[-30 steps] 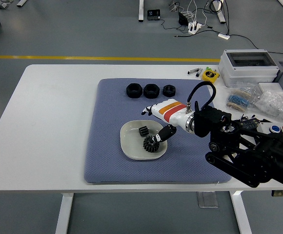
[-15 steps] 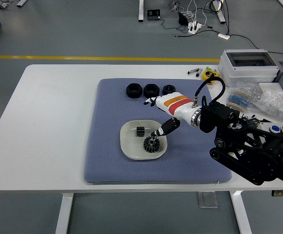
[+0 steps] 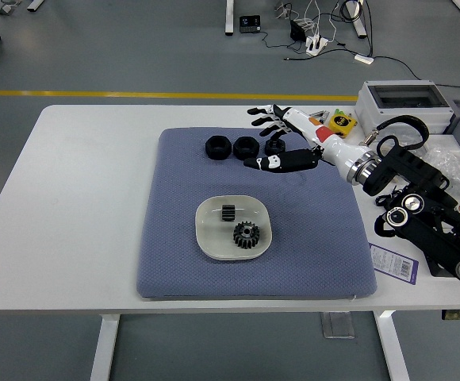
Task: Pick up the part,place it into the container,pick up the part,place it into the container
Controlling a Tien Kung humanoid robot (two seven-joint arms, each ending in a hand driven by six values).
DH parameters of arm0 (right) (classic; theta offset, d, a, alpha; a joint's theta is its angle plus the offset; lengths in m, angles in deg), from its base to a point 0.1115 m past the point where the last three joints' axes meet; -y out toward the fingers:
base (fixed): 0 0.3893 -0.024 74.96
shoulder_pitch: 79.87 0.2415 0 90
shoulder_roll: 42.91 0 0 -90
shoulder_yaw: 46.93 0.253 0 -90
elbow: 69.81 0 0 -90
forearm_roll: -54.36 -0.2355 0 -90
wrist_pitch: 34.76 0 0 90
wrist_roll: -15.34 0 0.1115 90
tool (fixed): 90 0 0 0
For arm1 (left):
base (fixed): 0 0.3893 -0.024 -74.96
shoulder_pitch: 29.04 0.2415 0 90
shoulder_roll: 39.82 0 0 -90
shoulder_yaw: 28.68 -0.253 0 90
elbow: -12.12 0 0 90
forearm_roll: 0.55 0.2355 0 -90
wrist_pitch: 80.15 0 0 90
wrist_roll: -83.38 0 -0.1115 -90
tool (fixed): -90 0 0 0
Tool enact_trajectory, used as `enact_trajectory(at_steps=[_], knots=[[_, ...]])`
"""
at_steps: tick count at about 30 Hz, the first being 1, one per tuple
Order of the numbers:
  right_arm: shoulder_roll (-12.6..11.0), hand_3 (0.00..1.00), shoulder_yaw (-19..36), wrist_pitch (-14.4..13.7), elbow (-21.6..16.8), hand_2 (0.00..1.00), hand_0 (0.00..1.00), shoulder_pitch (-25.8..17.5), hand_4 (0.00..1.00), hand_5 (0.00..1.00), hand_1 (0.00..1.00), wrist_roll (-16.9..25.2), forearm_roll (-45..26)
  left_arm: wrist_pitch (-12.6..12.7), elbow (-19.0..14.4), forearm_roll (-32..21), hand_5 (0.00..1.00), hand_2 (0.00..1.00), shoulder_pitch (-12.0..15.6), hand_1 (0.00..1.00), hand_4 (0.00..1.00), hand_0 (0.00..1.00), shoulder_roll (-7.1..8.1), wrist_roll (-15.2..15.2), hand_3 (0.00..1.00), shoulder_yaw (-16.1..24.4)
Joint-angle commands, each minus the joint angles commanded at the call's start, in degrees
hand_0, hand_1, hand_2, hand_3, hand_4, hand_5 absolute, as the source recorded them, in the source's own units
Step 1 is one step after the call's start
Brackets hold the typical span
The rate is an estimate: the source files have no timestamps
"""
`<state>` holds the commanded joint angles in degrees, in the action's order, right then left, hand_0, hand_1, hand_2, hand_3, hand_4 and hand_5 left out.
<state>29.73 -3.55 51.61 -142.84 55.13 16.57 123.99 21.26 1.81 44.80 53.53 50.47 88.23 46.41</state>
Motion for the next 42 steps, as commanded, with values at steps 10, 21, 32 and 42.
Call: enact_trajectory(at_steps=[10, 21, 32, 42], knots=[[-3.7, 0.845, 11.9, 2.1, -6.9, 0.813, 0.770, -9.3, 0.998, 0.667, 0.776, -2.8, -24.2, 0.2, 0.0, -0.5, 0.758, 0.682, -0.5, 0.646, 0.637, 0.718, -0.25, -0.3, 0.583, 0.0], [-2.6, 0.877, 17.9, 2.6, -8.7, 0.854, 0.880, -16.6, 0.998, 0.809, 0.828, -2.6, -50.6, 0.1, 0.0, 0.2, 0.759, 0.681, -0.1, 0.644, 0.636, 0.719, -0.29, -0.4, 0.584, 0.5], [1.0, 0.897, 24.8, 3.9, -9.2, 0.880, 0.928, -22.1, 0.998, 0.860, 0.856, -2.9, -52.1, 0.2, 0.0, 1.0, 0.760, 0.680, 0.2, 0.643, 0.636, 0.718, -0.29, -0.3, 0.584, 1.0], [2.7, 0.919, 28.7, 3.3, -9.7, 0.899, 0.954, -24.7, 0.998, 0.892, 0.875, 0.2, -47.0, 0.3, 0.0, 1.1, 0.763, 0.679, 0.1, 0.642, 0.635, 0.717, -0.29, -0.3, 0.582, 0.6]])
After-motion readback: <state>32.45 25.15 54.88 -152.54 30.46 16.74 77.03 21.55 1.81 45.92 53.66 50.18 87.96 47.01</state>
